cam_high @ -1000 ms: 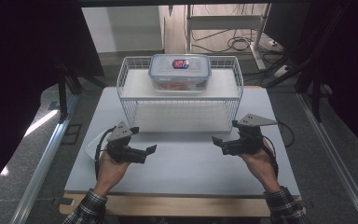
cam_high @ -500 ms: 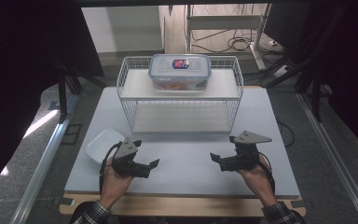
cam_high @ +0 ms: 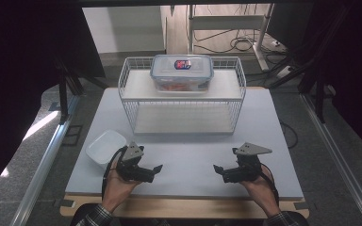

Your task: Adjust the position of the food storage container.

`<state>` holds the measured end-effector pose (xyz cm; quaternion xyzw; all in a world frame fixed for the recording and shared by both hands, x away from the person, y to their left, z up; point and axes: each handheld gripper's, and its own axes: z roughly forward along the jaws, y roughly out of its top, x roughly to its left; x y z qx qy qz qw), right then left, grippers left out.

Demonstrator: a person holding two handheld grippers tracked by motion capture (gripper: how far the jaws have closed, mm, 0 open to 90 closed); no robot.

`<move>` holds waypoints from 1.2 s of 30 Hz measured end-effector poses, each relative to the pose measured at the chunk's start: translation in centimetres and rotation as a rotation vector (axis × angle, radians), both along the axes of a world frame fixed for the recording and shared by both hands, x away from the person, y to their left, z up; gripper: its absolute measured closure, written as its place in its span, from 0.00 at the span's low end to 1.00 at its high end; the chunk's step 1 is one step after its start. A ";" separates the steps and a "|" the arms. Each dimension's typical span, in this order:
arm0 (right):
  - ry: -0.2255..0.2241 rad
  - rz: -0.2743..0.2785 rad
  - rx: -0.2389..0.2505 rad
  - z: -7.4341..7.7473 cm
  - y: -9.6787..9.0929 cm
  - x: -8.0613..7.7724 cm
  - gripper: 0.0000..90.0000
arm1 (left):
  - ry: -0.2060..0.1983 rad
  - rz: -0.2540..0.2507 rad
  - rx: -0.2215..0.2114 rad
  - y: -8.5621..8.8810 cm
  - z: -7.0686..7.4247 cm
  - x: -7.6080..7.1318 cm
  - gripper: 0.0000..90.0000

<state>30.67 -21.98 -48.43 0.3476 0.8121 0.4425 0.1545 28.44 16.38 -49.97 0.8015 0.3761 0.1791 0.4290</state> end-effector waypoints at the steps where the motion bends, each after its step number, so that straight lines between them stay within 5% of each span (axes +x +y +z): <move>1: 0.001 -0.001 -0.001 0.0 0.0 0.0 0.01 | -0.006 0.009 0.006 0.2 0.1 0.0 0.05; 4: 0.004 -0.005 -0.006 -0.2 -0.1 0.1 0.01 | -0.030 0.027 0.032 1.0 0.6 -0.2 0.22; 11: 0.005 -0.017 -0.020 -0.5 -0.2 0.3 0.02 | -0.056 0.105 0.009 4.5 2.0 -0.2 0.86; 14: 0.006 -0.014 -0.028 -0.7 -0.2 0.3 0.03 | -0.052 0.161 -0.014 6.7 2.3 0.0 1.00; 26: 0.026 -0.002 -0.060 -1.3 0.1 0.5 0.03 | 0.005 0.461 -0.019 15.8 0.4 2.2 1.00; 36: 0.036 0.002 -0.070 -1.5 0.3 0.6 0.03 | 0.059 0.545 0.011 18.2 -1.5 4.2 1.00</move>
